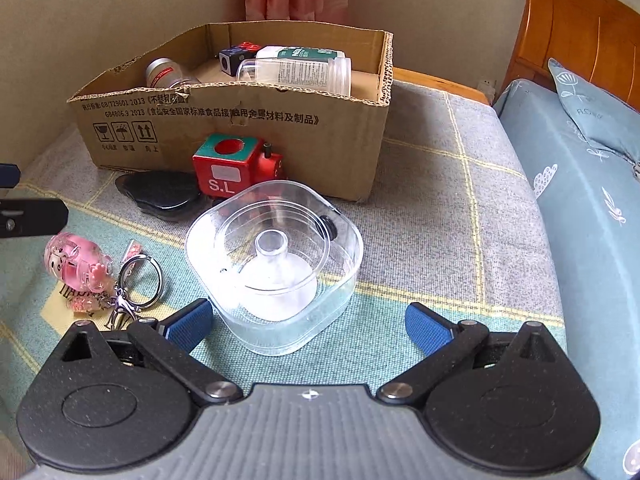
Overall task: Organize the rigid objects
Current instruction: 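Move left tool to pink keychain while right tool approaches clear square container, then grasp pink keychain charm with left tool while right tool grasps clear container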
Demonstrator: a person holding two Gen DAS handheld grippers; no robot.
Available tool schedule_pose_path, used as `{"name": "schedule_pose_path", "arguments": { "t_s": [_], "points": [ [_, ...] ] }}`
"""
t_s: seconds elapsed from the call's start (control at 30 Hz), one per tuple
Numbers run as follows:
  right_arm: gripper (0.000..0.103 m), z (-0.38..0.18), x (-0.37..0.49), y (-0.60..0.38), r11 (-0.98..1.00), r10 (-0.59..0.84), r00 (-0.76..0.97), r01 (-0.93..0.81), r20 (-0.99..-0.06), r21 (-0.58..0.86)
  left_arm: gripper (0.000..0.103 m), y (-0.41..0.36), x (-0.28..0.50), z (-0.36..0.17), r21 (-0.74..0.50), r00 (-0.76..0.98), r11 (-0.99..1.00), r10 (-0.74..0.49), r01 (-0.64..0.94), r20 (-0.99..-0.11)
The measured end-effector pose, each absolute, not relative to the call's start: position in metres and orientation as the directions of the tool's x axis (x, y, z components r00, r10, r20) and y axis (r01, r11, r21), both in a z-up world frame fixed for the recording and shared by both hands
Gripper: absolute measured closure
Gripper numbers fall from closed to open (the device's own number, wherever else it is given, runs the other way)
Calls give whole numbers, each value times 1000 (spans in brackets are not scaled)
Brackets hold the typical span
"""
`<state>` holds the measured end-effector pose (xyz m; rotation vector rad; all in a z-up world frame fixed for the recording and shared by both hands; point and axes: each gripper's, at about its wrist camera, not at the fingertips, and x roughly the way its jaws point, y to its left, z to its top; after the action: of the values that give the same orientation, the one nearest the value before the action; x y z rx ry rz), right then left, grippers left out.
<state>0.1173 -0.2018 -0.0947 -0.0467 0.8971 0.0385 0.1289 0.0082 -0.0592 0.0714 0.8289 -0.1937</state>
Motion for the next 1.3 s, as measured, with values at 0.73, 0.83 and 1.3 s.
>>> {"name": "schedule_pose_path", "arguments": {
  "t_s": [0.73, 0.83, 1.3],
  "points": [
    [0, -96, 114, -201, 998, 19, 646, -58, -763, -24, 2, 25, 115, -90, 50, 638, 976, -99, 210, -764],
    [0, -96, 114, -201, 998, 20, 646, -59, -763, -24, 2, 22, 118, -93, 63, 657, 977, -89, 204, -749],
    [0, -97, 115, -202, 996, 40, 658, -87, -752, -24, 20, 29, 113, -96, 98, 686, 974, -72, 206, -724]
  ]
}}
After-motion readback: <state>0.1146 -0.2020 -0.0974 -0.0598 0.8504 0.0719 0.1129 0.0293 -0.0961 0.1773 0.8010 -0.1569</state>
